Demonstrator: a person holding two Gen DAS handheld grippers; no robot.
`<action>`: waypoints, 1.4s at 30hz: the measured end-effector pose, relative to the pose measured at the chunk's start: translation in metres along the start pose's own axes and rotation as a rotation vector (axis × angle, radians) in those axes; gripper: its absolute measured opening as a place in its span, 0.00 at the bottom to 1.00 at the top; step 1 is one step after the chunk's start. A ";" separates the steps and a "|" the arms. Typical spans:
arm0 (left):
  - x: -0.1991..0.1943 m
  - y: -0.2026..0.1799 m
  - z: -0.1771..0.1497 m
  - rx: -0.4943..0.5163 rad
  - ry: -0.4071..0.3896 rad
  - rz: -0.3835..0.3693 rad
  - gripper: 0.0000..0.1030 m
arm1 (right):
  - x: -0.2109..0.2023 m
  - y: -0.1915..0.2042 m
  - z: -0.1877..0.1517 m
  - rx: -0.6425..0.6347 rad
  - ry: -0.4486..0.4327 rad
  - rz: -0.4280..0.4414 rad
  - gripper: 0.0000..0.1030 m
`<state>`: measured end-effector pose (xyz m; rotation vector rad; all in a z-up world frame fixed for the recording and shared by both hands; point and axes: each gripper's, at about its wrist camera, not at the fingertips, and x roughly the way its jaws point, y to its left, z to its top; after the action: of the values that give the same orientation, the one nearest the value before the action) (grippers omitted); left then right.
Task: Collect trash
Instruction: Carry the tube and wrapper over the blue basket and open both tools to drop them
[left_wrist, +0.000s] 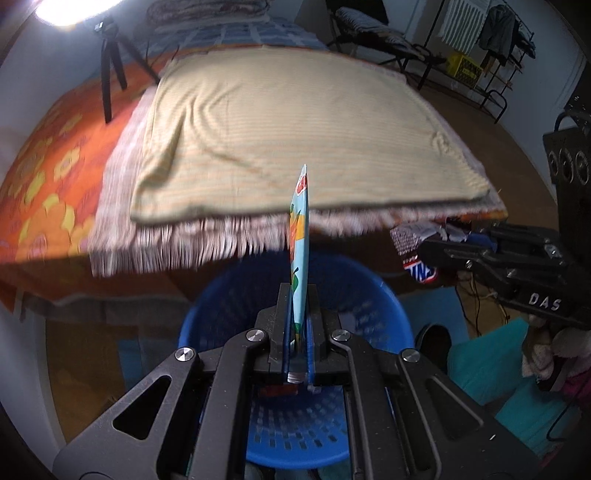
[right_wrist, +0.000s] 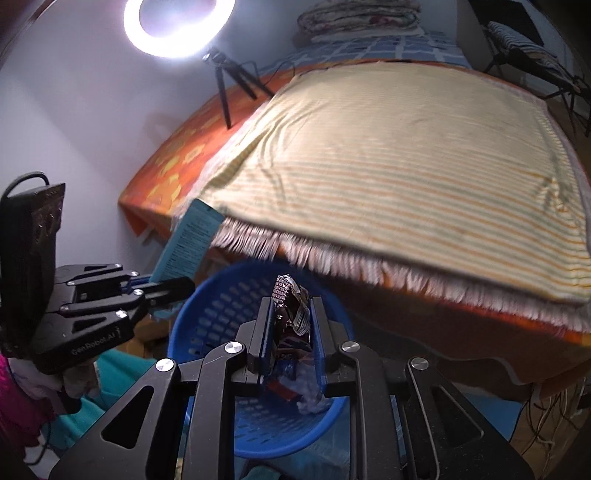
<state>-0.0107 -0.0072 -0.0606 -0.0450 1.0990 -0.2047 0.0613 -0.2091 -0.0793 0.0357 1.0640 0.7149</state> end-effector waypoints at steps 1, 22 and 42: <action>0.003 0.002 -0.005 -0.006 0.013 0.001 0.04 | 0.002 0.003 -0.003 -0.005 0.007 0.002 0.18; 0.042 0.009 -0.040 -0.018 0.159 0.046 0.07 | 0.046 0.023 -0.025 -0.065 0.141 0.017 0.32; 0.045 0.017 -0.041 -0.036 0.155 0.099 0.56 | 0.046 0.021 -0.027 -0.057 0.171 0.000 0.56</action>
<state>-0.0248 0.0042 -0.1211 -0.0070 1.2559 -0.1001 0.0420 -0.1754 -0.1218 -0.0756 1.2060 0.7582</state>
